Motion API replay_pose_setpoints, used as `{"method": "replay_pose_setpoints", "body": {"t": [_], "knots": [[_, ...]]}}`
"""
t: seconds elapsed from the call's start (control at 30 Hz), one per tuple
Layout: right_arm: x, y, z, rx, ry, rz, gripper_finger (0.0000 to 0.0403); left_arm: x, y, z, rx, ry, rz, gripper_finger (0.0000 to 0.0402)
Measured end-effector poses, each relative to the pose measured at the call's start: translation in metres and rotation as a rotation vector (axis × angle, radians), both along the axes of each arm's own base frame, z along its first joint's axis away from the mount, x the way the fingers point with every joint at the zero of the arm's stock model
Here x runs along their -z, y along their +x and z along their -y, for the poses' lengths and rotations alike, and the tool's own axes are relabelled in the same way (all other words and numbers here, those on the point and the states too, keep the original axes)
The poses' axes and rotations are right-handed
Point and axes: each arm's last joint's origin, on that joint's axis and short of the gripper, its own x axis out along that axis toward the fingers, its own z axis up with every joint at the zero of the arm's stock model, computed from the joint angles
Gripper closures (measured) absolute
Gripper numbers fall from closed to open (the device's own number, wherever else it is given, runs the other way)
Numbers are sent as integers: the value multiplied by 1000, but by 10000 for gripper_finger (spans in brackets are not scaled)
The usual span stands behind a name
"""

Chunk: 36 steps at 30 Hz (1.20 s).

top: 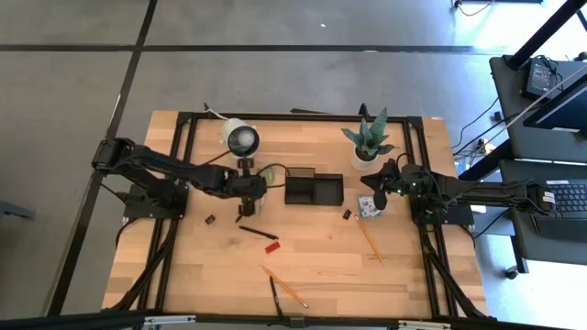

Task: Pick and place office supplies into organizer
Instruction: Put the top black binder clip in the desk organizer

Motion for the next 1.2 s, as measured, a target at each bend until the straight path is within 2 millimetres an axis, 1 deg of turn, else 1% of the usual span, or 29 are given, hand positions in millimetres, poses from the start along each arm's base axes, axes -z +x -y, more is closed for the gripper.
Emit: {"method": "replay_pose_setpoints", "body": {"t": [0.13,0.2,0.3,0.47,0.7,0.77,0.97,1.2], "knots": [[0,0,0,0,0,0,352,-19,14,5,81,-144,92,399],[0,0,0,-1,-2,-1,352,-25,21,7,119,-197,165,399],[0,0,0,-2,-3,-1,352,-29,29,9,144,-220,258,399],[0,0,0,-2,-3,-1,352,-19,39,10,160,-240,262,399],[0,0,0,-5,-10,-4,352,8,60,11,173,-216,275,400],[0,0,0,-6,-11,-4,352,14,63,10,169,-192,263,400],[0,0,0,-6,-11,-4,352,21,65,6,97,-113,252,400],[0,0,0,-9,-16,-5,352,21,65,5,66,-128,266,399]]}}
